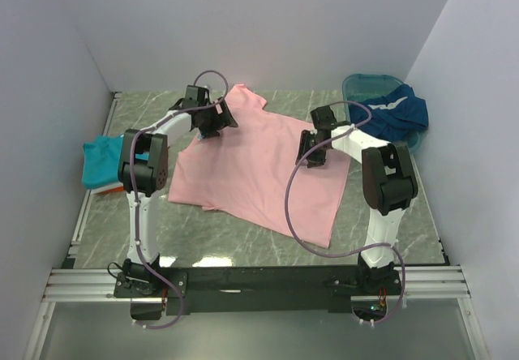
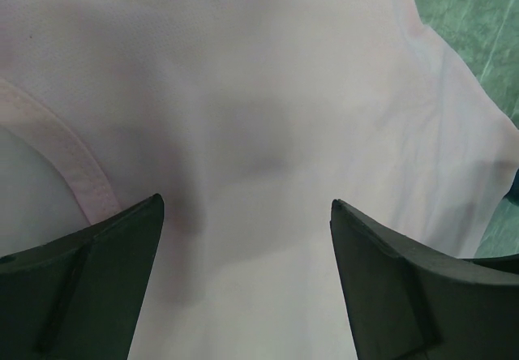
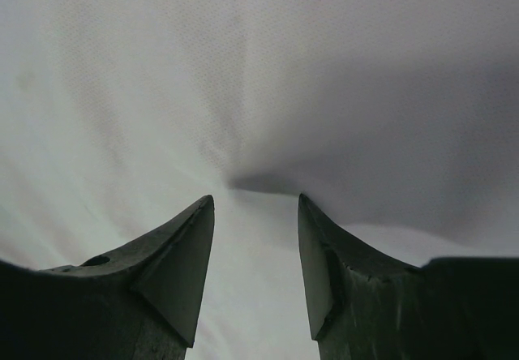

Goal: Fold and stack the t-shirts
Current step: Flatten the tshirt out

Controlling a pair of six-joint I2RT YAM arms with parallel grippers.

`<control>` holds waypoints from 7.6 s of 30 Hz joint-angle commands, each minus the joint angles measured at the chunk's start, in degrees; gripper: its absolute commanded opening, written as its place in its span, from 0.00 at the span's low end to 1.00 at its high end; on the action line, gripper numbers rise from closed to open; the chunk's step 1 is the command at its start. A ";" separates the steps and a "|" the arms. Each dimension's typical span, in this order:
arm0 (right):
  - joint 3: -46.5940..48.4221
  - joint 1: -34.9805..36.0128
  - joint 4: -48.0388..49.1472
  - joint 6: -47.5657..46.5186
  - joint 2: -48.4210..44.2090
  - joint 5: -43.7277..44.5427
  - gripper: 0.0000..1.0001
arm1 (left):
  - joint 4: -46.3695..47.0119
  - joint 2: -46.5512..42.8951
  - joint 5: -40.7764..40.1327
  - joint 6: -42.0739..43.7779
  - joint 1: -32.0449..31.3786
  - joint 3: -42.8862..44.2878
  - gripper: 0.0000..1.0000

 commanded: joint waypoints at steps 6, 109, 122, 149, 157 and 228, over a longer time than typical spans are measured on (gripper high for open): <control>7.75 -0.26 -4.16 -1.70 -0.51 -0.46 0.53 | 1.07 -22.38 -5.33 1.21 -0.19 -1.42 0.91; 3.71 7.39 -6.36 0.93 3.79 1.56 0.52 | -19.41 -54.74 -22.57 -0.81 -0.10 -45.60 0.62; 1.42 4.31 -5.56 1.02 2.47 1.65 0.52 | -17.22 -55.46 -20.63 -4.59 -0.10 -55.39 0.74; 0.98 4.31 -5.56 0.93 0.98 1.56 0.52 | -14.03 -40.43 -24.42 2.43 -0.10 -43.01 0.00; 0.72 4.04 -5.83 0.85 1.24 1.83 0.52 | -21.78 -30.23 -18.97 4.28 -0.19 -24.75 0.01; 0.10 3.61 -6.88 0.41 0.98 1.74 0.52 | -1.92 -19.95 -4.73 -0.11 7.55 -23.58 0.31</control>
